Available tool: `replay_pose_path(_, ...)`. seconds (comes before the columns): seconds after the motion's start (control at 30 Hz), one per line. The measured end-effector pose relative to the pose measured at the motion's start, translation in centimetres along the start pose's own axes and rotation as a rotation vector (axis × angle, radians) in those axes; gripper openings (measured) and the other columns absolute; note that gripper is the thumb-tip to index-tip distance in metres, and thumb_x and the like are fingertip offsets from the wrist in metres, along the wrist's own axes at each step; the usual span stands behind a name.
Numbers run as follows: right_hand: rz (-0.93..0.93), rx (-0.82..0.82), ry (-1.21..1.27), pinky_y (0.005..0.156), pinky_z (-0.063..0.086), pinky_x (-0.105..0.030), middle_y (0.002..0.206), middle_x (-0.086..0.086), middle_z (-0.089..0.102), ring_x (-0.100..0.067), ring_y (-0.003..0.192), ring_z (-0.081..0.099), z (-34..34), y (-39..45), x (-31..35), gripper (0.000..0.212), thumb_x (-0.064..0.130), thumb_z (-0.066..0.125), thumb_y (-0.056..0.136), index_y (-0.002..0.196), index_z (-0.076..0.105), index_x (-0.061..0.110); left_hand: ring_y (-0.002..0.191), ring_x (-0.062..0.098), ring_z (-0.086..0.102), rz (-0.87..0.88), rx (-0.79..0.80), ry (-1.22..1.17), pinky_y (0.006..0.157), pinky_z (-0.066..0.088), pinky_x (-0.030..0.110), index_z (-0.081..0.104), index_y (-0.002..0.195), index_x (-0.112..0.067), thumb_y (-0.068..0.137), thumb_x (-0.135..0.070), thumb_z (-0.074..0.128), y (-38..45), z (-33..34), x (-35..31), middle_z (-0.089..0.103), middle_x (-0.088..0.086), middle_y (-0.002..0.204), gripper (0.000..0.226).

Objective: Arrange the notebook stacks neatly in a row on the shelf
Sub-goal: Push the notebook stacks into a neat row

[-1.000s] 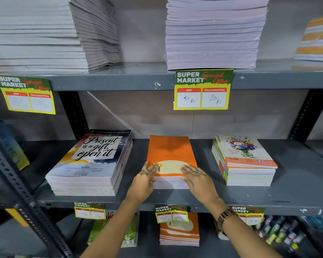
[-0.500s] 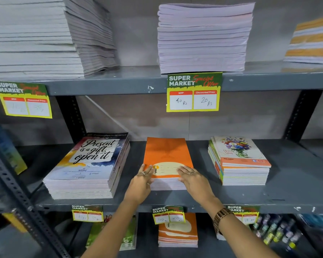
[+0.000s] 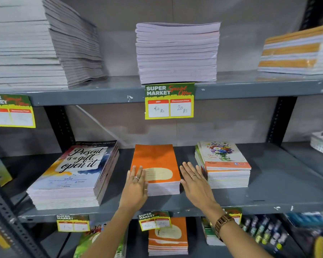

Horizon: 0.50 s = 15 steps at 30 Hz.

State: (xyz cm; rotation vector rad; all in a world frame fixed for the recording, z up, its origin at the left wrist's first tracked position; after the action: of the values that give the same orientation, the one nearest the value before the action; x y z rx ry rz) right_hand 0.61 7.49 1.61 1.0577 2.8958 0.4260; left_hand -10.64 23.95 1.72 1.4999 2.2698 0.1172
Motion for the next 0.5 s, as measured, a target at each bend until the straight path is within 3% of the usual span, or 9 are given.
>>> replay_pose_path(0.13,0.066,-0.045,-0.083,0.115,-0.002,-0.027,0.128,-0.009,0.064,-0.022,0.119,0.06,-1.4,-1.0,-3.6,0.078,0.037,-0.004,0.1,0.12,0.065,0.006,0.147,0.024,-0.005,0.038,-0.016,-0.044,0.111,-0.012,0.028,0.014,0.146,-0.008,0.053,-0.072,-0.038,1.4,0.5,-3.5,0.011,0.007,0.158,0.125)
replay_pose_path(0.27,0.145,-0.052,-0.061,0.115,-0.007,-0.023,0.131,-0.011,0.061,-0.025,0.122,0.058,-2.2,-1.7,-8.0,0.075,0.038,-0.002,0.1,0.124,0.06,0.003,0.145,0.021,-0.006,0.092,-0.017,-0.038,0.11,-0.011,0.026,0.014,0.147,-0.01,0.065,-0.069,-0.033,2.5,1.2,-7.4,0.011,0.006,0.158,0.111)
replay_pose_path(0.37,0.234,-0.054,-0.07,0.116,-0.004,-0.024,0.128,-0.014,0.063,-0.029,0.118,0.06,-3.2,-2.7,-11.6,0.058,0.035,0.024,0.096,0.122,0.062,0.0,0.147,0.024,-0.001,0.133,0.009,-0.005,0.11,-0.011,0.026,0.012,0.147,-0.011,0.06,-0.068,-0.038,3.6,2.3,-10.4,0.01,0.005,0.158,0.115)
replay_pose_path(0.43,0.269,-0.072,-0.058,0.117,0.012,-0.028,0.131,-0.014,0.06,-0.029,0.122,0.057,-3.8,-3.1,-13.6,0.06,0.035,0.029,0.087,0.125,0.059,0.0,0.147,0.023,0.002,0.129,0.024,-0.037,0.112,-0.009,0.026,0.013,0.147,-0.01,0.085,-0.057,-0.012,4.4,3.0,-12.2,0.01,0.006,0.158,0.082)
replay_pose_path(0.5,0.271,-0.13,-0.02,0.119,0.008,-0.027,0.151,-0.012,0.037,-0.025,0.141,0.034,-4.6,-3.7,-15.5,0.067,0.039,0.018,0.09,0.142,0.039,0.002,0.147,0.023,0.002,0.136,0.058,-0.05,0.116,-0.007,0.028,0.013,0.147,-0.009,0.098,-0.038,0.017,5.2,3.8,-14.1,0.01,0.007,0.158,0.057)
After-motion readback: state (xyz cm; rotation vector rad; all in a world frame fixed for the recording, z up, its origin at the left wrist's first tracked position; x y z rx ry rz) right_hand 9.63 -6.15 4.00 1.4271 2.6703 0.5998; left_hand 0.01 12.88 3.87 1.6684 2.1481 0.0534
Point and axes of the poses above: each hand's wrist, its own y-axis towards the middle knuckle, its own z-axis out of the palm, x = y × z, the point moved 5 cm from there along y, towards the middle knuckle
